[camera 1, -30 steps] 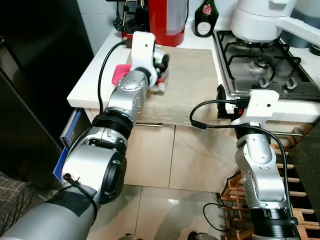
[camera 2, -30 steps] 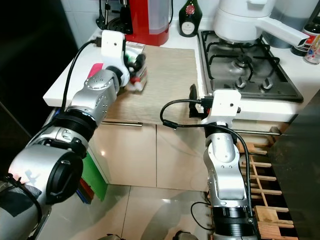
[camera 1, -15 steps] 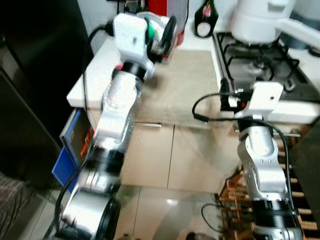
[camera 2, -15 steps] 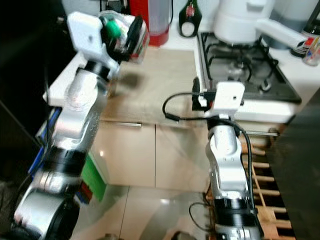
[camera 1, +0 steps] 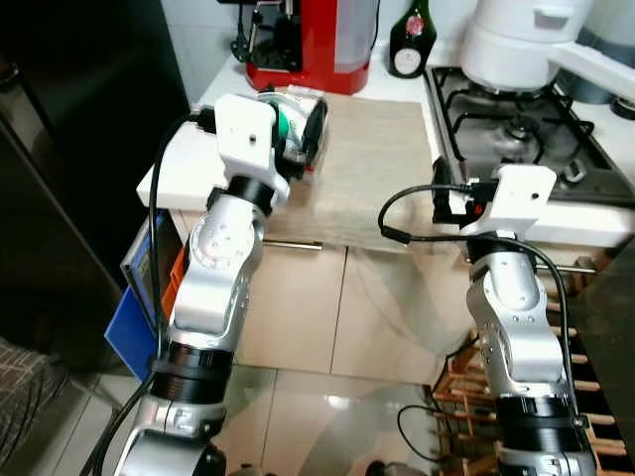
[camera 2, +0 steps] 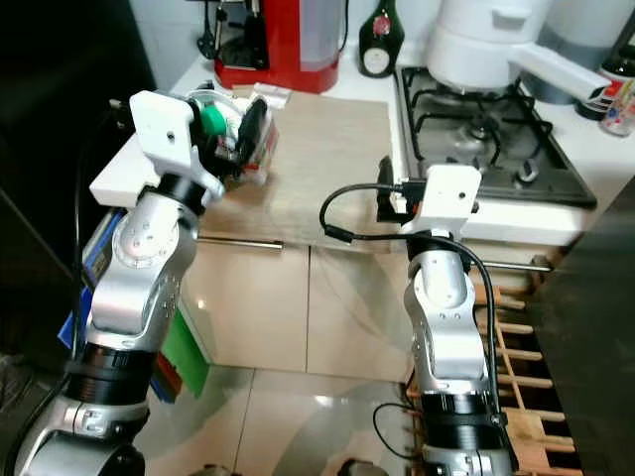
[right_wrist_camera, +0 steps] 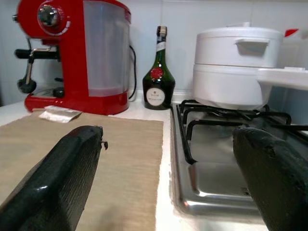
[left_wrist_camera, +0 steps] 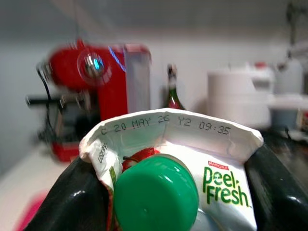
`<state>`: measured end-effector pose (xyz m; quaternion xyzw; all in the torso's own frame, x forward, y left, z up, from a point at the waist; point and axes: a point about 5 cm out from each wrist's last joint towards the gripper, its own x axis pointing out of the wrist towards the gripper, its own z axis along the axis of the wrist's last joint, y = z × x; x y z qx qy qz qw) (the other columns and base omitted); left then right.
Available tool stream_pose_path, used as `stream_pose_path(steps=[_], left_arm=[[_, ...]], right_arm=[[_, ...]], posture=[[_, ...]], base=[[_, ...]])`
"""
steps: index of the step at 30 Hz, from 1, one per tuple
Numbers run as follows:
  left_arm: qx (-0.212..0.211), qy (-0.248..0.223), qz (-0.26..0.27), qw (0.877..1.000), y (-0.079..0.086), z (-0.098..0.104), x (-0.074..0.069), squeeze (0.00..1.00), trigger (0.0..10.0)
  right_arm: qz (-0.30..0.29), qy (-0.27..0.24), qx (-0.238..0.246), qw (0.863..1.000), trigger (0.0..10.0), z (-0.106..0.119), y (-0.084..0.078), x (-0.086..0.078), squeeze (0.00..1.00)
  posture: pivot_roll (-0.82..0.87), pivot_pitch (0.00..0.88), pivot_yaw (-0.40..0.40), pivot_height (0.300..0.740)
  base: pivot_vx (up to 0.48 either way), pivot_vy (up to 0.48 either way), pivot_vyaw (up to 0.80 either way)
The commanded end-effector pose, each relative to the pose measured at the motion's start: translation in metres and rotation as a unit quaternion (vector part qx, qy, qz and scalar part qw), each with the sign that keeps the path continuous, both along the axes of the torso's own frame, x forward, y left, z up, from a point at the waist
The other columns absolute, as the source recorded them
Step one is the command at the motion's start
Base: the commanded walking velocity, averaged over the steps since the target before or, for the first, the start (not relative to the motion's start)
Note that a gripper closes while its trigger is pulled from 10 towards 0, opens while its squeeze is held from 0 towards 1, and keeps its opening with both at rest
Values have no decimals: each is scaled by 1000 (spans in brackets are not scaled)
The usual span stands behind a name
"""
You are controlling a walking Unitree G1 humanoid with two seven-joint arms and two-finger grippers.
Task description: Restocking fridge
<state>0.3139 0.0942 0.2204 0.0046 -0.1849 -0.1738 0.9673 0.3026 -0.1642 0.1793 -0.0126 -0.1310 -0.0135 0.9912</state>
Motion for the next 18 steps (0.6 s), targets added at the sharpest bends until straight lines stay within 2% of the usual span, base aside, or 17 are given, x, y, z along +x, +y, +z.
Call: stream_pose_path(steps=[1, 7, 9, 18], left_arm=[[8, 12, -2, 1000, 6, -5, -9, 0, 10000], [12, 5, -3, 1000, 10, -3, -19, 0, 10000], [11, 7, -4, 1000, 9, -3, -15, 0, 10000], [15, 21, -16, 1000, 5, -8, -13, 0, 10000]], right_arm=[[-7, 11, -10, 1000, 10000, -5, -8, -10, 0], [-31, 20, -26, 999, 10000, -14, -18, -27, 0], [-26, 12, -38, 999, 10000, -12, -14, -26, 0], [-14, 14, -31, 999, 10000, -11, -6, -18, 0]], posture=[[-60, 0, 14, 740], [-55, 0, 7, 740], [-56, 0, 16, 740], [-62, 0, 25, 740]], base=[[0, 0, 0], [0, 0, 0], [0, 0, 0], [0, 0, 0]])
